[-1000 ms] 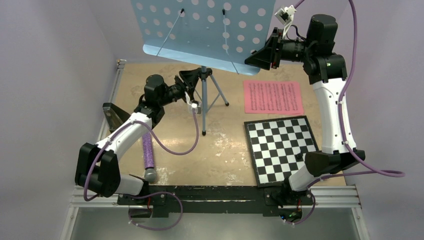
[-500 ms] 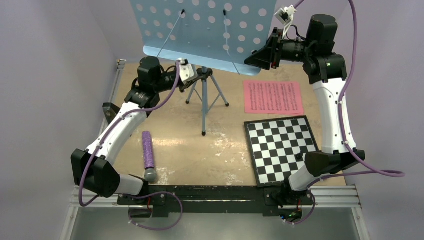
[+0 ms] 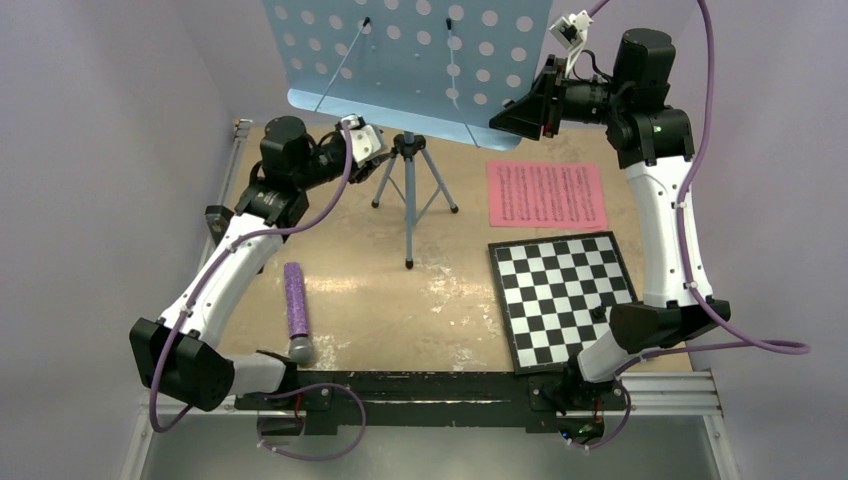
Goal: Pack up the instrument practice props
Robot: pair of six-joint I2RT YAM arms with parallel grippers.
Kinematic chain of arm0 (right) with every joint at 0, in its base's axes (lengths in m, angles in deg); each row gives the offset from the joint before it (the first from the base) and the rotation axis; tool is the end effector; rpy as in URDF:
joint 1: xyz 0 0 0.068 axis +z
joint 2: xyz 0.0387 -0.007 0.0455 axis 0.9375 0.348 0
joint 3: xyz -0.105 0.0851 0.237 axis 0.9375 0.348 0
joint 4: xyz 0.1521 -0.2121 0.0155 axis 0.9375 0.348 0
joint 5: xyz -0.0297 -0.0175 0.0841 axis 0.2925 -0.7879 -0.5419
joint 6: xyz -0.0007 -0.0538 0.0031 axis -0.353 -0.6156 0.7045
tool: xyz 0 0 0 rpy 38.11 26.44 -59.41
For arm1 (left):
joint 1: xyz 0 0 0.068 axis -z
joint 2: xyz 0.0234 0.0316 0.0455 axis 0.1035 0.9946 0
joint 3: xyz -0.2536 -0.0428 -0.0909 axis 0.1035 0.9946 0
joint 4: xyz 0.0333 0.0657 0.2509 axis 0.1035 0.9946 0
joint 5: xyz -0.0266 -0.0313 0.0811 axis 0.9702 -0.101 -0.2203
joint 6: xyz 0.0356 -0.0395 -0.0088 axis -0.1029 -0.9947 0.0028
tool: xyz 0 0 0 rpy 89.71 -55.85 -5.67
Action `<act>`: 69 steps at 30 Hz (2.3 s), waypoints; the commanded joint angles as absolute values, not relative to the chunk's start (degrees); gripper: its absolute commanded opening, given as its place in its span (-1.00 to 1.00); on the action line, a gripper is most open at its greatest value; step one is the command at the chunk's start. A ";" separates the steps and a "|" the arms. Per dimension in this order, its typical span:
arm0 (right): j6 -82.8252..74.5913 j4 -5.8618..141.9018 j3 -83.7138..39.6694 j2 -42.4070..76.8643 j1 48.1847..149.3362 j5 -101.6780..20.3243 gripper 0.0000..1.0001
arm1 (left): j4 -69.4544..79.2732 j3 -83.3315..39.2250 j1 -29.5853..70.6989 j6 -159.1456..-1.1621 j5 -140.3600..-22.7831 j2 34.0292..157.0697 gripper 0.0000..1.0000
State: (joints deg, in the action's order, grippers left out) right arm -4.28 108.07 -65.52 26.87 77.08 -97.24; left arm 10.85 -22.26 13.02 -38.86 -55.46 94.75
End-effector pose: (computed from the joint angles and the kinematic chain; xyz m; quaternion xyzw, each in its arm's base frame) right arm 0.2911 0.0702 0.5279 -0.3382 0.6571 0.4758 0.4770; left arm 0.2771 -0.1165 0.4075 0.4728 0.5658 -0.1589 0.6566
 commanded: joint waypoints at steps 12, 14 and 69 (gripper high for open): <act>-4.56 107.30 -66.23 24.94 76.92 -97.84 -0.32 | 4.92 -22.56 12.51 -60.36 -55.86 96.88 -0.17; -4.96 107.63 -66.06 24.67 76.94 -97.69 -0.32 | 3.04 -22.33 12.51 -64.96 -55.68 97.47 -0.21; -9.48 113.54 -66.23 16.76 75.12 -99.98 0.75 | 4.04 -0.82 13.71 -72.20 -58.21 84.94 0.19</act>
State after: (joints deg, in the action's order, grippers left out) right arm -7.05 111.11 -64.97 21.47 76.66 -97.33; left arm 8.82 -4.03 13.21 -80.76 -61.65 87.58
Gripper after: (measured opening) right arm 0.780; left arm 0.584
